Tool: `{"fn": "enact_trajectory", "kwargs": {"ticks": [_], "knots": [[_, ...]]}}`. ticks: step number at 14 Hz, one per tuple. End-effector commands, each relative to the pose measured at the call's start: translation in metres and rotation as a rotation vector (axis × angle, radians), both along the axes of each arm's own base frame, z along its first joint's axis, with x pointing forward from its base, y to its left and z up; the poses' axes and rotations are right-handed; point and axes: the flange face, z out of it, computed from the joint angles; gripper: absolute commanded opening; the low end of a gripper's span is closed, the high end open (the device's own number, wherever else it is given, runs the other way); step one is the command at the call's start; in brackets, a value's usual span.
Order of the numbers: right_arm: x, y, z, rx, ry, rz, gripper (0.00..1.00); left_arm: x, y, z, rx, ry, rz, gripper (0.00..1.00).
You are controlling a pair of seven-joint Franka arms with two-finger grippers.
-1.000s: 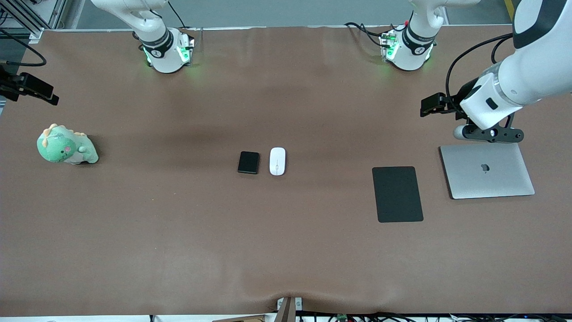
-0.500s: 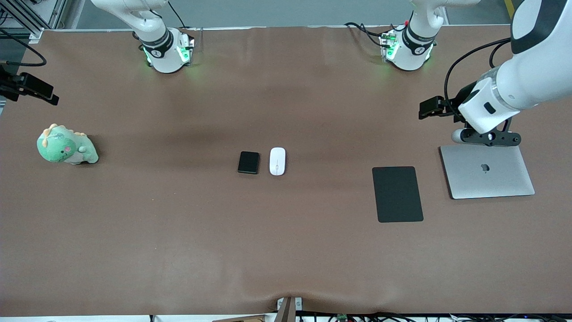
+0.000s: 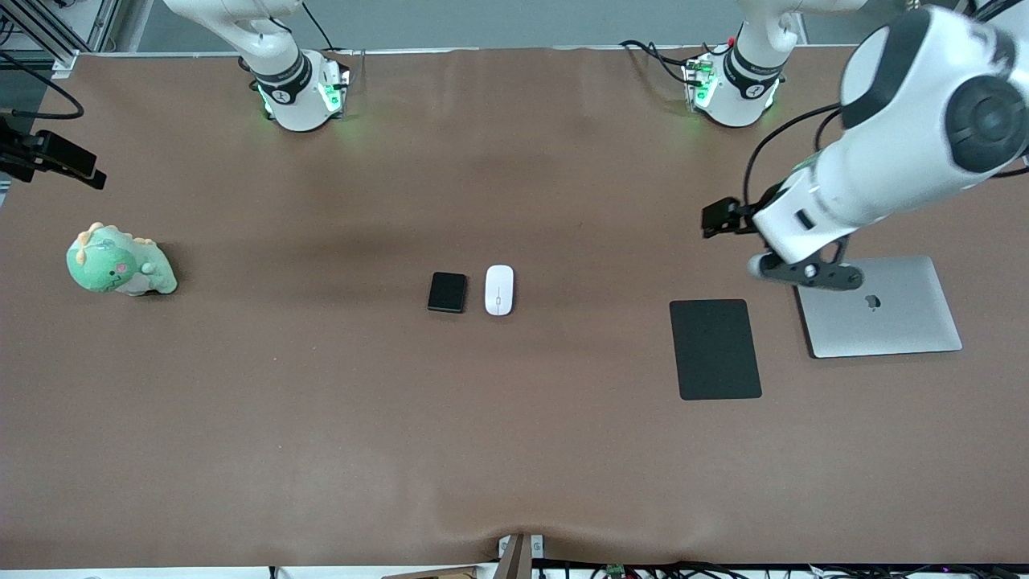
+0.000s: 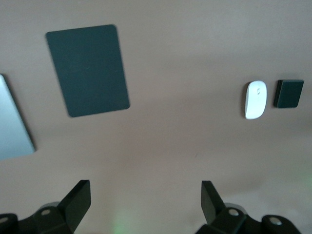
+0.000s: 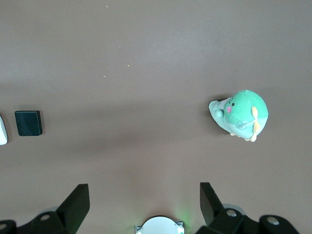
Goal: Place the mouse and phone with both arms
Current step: 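Position the open left gripper above the white mouse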
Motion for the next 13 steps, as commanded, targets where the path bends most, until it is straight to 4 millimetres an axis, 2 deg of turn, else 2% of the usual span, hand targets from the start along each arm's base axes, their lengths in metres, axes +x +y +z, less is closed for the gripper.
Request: {"fn": "enact_trajectory", "kwargs": {"ticks": [1,4,6,8,9,11,13], "knots": [[-0.006,0.001,0.007,-0.003,-0.010,0.010,1.00,0.006,-0.047,-0.028,-0.024,-0.005,0.029,1.00],[-0.006,0.001,0.007,-0.003,-0.011,0.012,1.00,0.001,-0.096,-0.050,-0.022,-0.029,0.092,1.00],[-0.004,0.001,0.005,-0.003,-0.006,0.012,1.00,-0.002,-0.135,-0.080,-0.027,-0.036,0.123,1.00],[-0.005,0.001,0.005,-0.003,-0.006,0.010,1.00,-0.020,-0.193,-0.108,-0.029,-0.048,0.151,1.00],[-0.005,0.001,0.005,-0.003,-0.006,0.010,1.00,-0.029,-0.215,-0.121,-0.016,-0.064,0.146,1.00],[-0.005,0.001,0.005,-0.003,-0.006,0.010,1.00,-0.048,-0.247,-0.148,0.024,-0.084,0.141,1.00],[-0.004,0.001,0.004,-0.003,-0.005,0.009,1.00,-0.060,-0.262,-0.154,0.031,-0.082,0.119,1.00]]}}
